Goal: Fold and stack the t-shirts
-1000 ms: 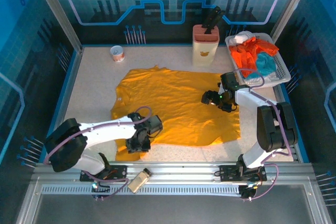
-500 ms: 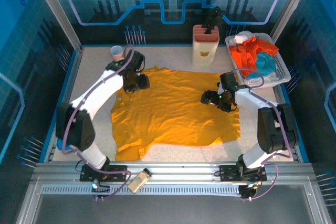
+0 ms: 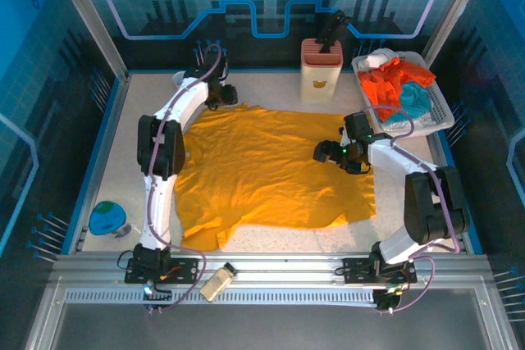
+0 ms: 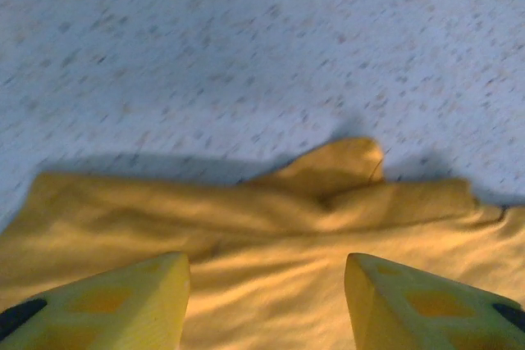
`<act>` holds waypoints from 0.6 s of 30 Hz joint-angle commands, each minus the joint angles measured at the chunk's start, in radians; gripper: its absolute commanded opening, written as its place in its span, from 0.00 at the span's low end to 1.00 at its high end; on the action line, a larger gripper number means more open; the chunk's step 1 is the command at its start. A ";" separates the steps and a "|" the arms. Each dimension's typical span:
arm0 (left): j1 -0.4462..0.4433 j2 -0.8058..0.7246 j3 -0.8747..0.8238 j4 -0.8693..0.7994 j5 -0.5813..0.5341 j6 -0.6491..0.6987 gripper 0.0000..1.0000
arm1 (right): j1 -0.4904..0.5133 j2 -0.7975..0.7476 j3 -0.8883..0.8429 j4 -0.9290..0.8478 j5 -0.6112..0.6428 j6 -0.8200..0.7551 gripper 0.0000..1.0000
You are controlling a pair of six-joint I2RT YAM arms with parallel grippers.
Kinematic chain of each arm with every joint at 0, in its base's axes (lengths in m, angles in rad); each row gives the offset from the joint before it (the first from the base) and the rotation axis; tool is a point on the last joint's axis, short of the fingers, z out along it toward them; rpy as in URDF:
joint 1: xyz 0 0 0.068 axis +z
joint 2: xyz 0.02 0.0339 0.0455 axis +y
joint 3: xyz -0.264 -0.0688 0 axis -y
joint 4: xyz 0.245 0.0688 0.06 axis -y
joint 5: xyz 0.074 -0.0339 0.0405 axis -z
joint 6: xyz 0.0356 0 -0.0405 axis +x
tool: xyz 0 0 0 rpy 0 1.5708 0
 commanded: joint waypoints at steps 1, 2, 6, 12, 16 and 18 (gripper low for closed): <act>-0.020 0.061 0.090 0.052 0.050 0.031 0.55 | 0.016 0.017 0.010 -0.013 -0.023 0.001 0.95; -0.023 0.088 0.123 0.051 0.052 0.026 0.56 | 0.016 0.021 0.014 -0.016 -0.024 0.001 0.95; -0.034 0.188 0.241 0.015 0.048 0.011 0.55 | 0.017 0.030 0.027 -0.027 -0.026 0.000 0.94; -0.049 0.266 0.290 0.009 0.024 -0.012 0.55 | 0.019 0.033 0.033 -0.036 -0.024 0.000 0.94; -0.062 0.288 0.292 0.002 -0.020 -0.019 0.54 | 0.021 0.036 0.032 -0.039 -0.028 0.002 0.94; -0.063 0.295 0.292 -0.001 -0.036 -0.028 0.50 | 0.022 0.035 0.030 -0.040 -0.027 0.002 0.94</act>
